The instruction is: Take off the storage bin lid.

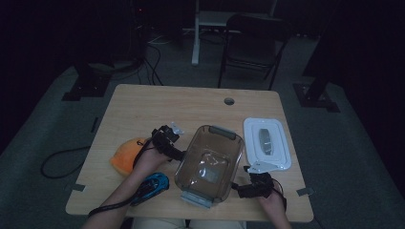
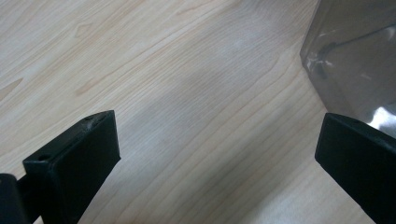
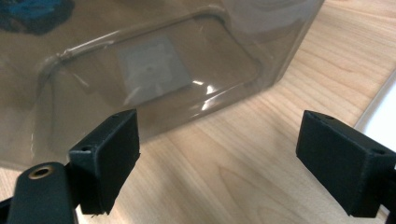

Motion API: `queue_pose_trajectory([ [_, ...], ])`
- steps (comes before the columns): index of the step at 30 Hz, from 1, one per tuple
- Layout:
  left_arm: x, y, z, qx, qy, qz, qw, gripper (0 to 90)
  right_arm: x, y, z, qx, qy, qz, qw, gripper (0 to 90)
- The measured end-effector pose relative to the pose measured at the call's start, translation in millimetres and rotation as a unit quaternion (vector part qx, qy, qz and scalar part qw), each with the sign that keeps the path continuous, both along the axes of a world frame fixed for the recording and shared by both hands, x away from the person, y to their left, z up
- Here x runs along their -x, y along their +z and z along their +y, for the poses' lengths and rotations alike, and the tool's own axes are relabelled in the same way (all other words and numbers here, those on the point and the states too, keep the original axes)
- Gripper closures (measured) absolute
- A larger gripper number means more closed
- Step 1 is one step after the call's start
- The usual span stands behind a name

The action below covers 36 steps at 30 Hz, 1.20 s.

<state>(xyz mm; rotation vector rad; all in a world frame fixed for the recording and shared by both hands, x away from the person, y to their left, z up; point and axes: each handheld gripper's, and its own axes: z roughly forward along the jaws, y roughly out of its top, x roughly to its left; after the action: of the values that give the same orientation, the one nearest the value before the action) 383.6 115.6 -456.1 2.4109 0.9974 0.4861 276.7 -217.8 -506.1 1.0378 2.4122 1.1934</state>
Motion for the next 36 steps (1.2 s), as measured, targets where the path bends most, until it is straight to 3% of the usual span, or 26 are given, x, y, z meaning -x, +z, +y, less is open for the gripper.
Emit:
queue_pose_trajectory([
  [9, 21.1, 18.3, 29.5, 0.005, -0.017, -0.001, 0.9998, 0.5, 12.3, -5.8, -19.0, 0.010, -0.003, -0.001, 0.9999, 13.2],
  [16, 38.1, 35.3, 56.1, 0.023, -0.006, -0.018, 0.9996, 0.5, 17.8, -11.5, -36.2, 0.006, -0.026, 0.008, 0.9996, 13.2],
  [22, 52.2, 42.4, 77.8, 0.027, 0.001, -0.025, 0.9993, 0.5, 20.8, -18.5, -41.3, 0.025, -0.039, 0.009, 0.9989, 13.1],
  [28, 66.5, 43.2, 98.6, 0.031, 0.013, -0.027, 0.9991, 0.5, 20.3, -21.2, -41.5, 0.033, -0.043, 0.011, 0.9985, 12.9],
  [33, 77.0, 45.6, 116.8, 0.042, 0.036, -0.041, 0.9977, 0.5, 19.4, -21.1, -43.5, 0.027, -0.047, 0.015, 0.9984, 12.8],
  [36, 82.5, 44.4, 129.5, 0.051, 0.051, -0.041, 0.9966, 0.5, 20.4, -21.5, -40.1, 0.049, -0.058, 0.004, 0.9971, 12.5],
])
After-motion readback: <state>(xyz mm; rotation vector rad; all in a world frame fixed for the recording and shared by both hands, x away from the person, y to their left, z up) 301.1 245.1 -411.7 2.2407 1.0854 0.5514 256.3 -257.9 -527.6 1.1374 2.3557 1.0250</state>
